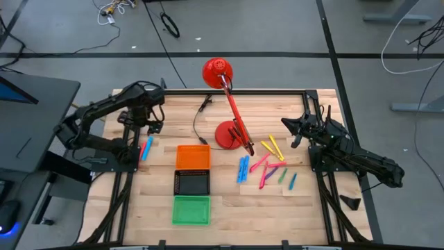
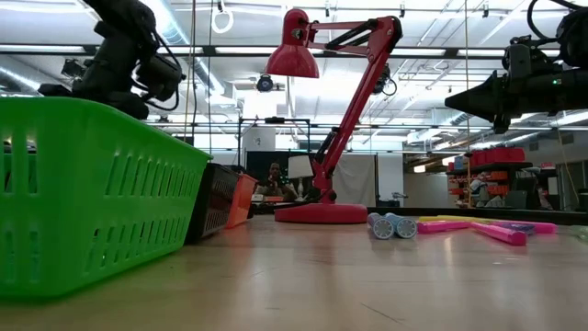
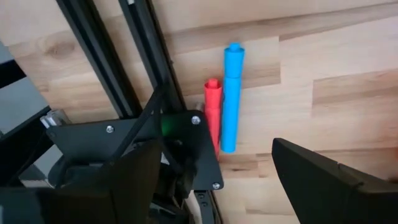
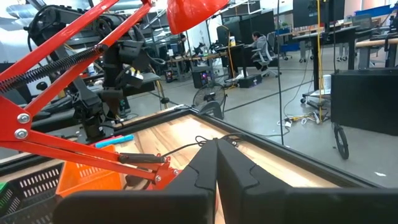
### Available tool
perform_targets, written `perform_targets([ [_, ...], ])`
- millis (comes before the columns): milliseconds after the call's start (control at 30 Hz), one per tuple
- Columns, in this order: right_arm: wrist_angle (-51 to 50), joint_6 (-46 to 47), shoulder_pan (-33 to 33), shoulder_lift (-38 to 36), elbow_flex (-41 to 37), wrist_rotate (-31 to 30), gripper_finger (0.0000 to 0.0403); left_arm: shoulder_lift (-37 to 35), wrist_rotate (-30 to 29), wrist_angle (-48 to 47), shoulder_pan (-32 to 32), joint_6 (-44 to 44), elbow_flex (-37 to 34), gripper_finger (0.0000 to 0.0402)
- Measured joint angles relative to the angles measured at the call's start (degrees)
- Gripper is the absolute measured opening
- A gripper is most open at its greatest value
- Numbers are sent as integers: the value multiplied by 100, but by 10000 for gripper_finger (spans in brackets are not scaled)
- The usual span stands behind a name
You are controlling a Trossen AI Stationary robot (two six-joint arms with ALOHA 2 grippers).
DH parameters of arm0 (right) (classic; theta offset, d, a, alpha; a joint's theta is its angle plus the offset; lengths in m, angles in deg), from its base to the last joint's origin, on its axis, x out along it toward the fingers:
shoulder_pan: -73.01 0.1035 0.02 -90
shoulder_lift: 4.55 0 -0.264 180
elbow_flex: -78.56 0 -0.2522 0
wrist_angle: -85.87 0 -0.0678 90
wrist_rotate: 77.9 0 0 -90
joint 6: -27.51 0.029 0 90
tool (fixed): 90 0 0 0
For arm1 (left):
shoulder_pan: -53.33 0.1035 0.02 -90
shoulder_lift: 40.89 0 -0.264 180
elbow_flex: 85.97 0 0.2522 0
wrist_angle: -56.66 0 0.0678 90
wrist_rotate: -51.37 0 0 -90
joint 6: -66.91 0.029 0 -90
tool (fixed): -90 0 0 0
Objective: Pick & Place Markers
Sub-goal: Put the left blue highlighter into the green bin
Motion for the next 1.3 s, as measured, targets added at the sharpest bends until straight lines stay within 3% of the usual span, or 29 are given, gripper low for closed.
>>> perform_targets([
  [500, 0, 0, 0, 0, 0, 1, 10, 303, 459, 1048, 70, 100, -733, 314],
  [1300, 0, 0, 2, 1, -1, 2, 10, 1426, 528, 2331, 151, 864, -1332, 314],
])
